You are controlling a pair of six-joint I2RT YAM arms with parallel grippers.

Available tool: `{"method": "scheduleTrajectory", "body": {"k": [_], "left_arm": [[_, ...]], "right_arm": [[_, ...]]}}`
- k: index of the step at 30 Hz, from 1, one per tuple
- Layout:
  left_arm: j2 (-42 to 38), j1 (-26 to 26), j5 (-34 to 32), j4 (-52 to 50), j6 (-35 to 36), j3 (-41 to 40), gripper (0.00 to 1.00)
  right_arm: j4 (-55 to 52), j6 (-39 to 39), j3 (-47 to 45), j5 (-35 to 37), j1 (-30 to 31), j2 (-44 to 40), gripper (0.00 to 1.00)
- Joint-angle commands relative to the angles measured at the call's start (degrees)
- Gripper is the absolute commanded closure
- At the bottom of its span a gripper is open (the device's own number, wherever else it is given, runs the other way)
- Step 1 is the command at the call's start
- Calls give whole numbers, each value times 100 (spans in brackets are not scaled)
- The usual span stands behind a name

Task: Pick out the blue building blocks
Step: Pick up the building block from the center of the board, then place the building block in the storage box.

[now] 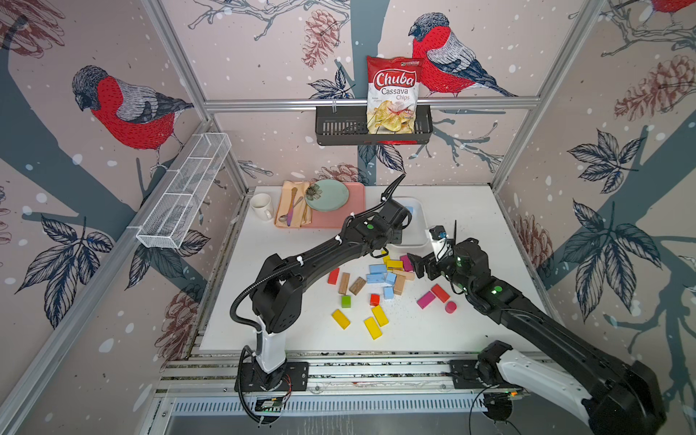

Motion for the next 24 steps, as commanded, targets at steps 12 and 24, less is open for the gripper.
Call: {"method": "scheduleTrajectory", "body": {"k": [12, 24], "left_arm": [[1880, 189, 170, -142, 419, 2399, 81], [3181, 353, 215, 61, 263, 3625, 81]], "right_arm": [[56, 1146, 11, 397, -1136, 68, 0], [17, 966, -50, 290, -1188, -95, 0]]}}
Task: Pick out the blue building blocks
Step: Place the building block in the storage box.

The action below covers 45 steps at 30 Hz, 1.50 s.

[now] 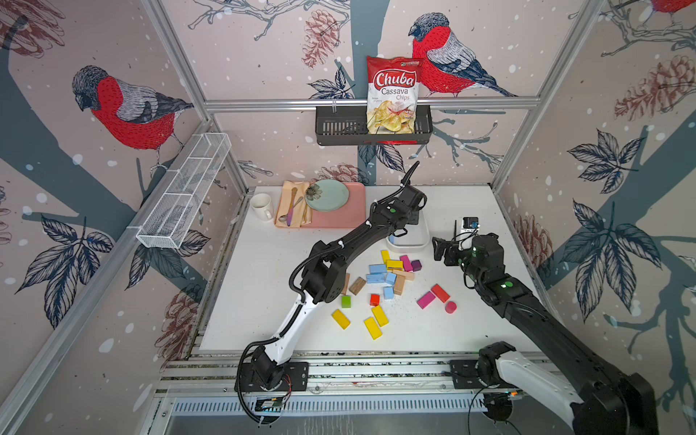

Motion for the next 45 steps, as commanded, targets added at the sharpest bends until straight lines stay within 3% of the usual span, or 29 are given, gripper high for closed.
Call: {"method": "scheduleTrajectory", "body": {"k": [1, 15, 19, 27, 35, 40, 45], "left_arm": [[175, 62, -8, 143, -166, 89, 81], [782, 103, -382, 792, -243, 177, 79], [932, 111, -386, 812, -252, 259, 73], [1058, 111, -280, 854, -293, 257, 59], [962, 111, -163, 859, -288, 257, 38], [470, 111, -12, 871, -112, 212, 19], [-539, 111, 257, 1253, 164, -507, 10]], "right_arm": [[57, -83, -5, -30, -21, -31, 0], [16, -141, -53, -47, -38, -14, 0], [8, -151, -79, -48, -45, -49, 0], [-44, -155, -106, -42, -54, -119, 0], [-50, -147, -136, -35, -60, -171, 0], [-45, -57, -102, -58, -80, -127, 0], [-123, -38, 88, -383, -157, 124, 0]]}}
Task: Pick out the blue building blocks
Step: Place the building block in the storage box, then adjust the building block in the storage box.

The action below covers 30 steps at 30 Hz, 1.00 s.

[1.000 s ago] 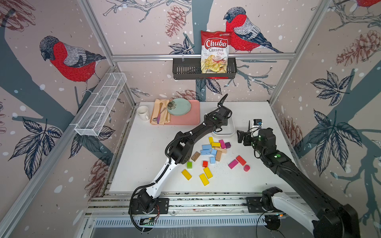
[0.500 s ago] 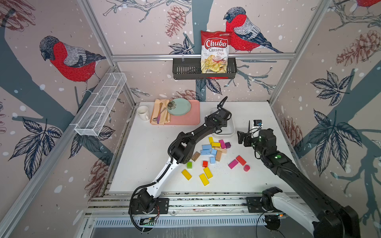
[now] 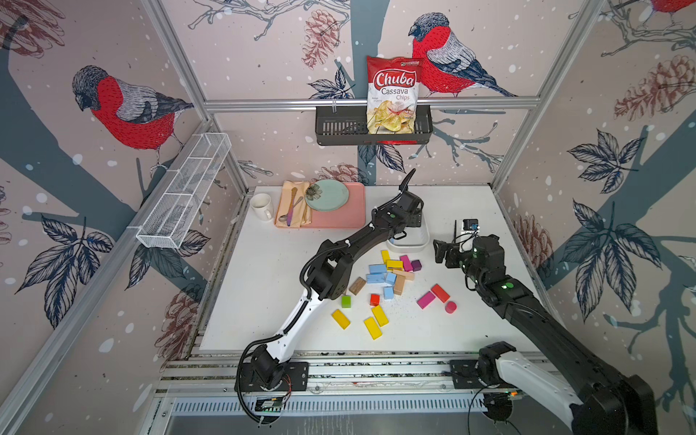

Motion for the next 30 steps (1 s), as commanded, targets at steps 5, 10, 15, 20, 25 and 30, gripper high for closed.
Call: {"method": "scheduleTrajectory", "body": {"k": [5, 10, 15, 20, 25, 30], "left_arm": [[-2009, 19, 323, 908, 508, -1450, 4], [-3385, 19, 214, 1631, 805, -3262, 3], [-4635, 27, 545, 2514, 1371, -5052, 3], [-5481, 32, 600, 2762, 1660, -6227, 3], [-6110, 42, 618, 2833, 1771, -6974, 3], [-6579, 43, 647, 3016, 1714, -7443, 3]], "right_arm": [[-286, 218, 569, -588, -185, 542, 0], [-670, 381, 1266, -817, -301, 1310, 0], [-1068, 647, 2136, -1112, -325, 2363, 0], [-1196, 1130, 2848, -1436, -304, 3311, 0], [-1162, 1487, 3401, -1439, -149, 4052, 0], [-998, 1854, 3893, -1211, 33, 4698, 0]]}}
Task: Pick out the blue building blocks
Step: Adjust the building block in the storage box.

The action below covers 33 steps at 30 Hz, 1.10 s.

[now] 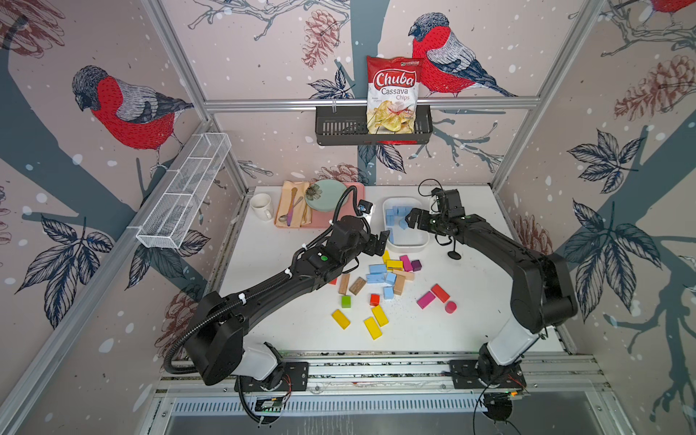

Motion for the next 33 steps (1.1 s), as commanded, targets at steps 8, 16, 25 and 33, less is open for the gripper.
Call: {"method": "scheduleTrajectory", "body": {"k": [8, 16, 25, 33], "left_arm": [[-477, 8, 145, 568, -43, -544, 3], [-619, 9, 204, 621, -17, -686, 3], [-708, 2, 187, 663, -45, -838, 3], [-687, 9, 186, 647, -52, -867, 3]], "right_arm": [[222, 909, 896, 322, 224, 1170, 0], [330, 1276, 1274, 221, 264, 1769, 0], [757, 1671, 1327, -174, 178, 2095, 0], [994, 1818, 1570, -477, 141, 2388, 0]]}}
